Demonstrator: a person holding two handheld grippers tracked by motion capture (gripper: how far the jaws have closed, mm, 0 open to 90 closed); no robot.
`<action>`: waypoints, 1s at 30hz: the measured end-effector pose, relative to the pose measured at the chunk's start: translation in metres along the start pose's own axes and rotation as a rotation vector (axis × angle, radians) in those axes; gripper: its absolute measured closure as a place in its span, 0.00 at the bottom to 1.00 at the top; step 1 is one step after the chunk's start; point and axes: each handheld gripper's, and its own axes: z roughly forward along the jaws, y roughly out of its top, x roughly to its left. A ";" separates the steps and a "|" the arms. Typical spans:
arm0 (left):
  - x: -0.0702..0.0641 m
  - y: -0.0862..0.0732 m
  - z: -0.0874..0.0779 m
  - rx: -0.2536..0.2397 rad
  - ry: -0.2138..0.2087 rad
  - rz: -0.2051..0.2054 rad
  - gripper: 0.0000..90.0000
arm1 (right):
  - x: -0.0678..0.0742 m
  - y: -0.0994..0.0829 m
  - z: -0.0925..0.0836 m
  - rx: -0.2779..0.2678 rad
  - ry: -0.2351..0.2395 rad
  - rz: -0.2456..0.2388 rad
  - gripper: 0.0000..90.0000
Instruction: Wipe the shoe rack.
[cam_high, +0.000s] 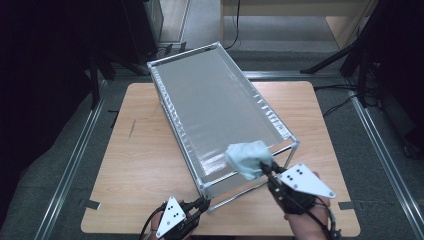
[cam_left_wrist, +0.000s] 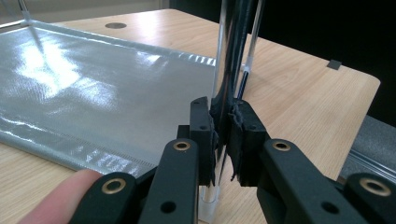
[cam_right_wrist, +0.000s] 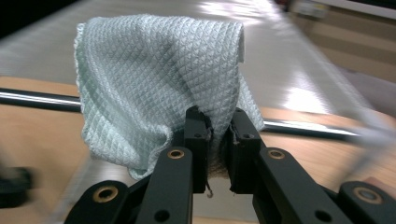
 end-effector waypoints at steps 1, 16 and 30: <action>0.000 0.000 0.000 0.000 0.003 0.001 0.91 | -0.008 -0.002 -0.001 0.002 -0.037 0.009 0.90; 0.000 0.000 0.002 -0.005 0.006 0.000 0.91 | 0.006 -0.006 0.010 0.025 -0.043 0.002 0.91; 0.002 -0.001 0.001 -0.008 -0.001 0.001 0.91 | 0.047 -0.003 0.019 0.027 0.170 -0.056 0.92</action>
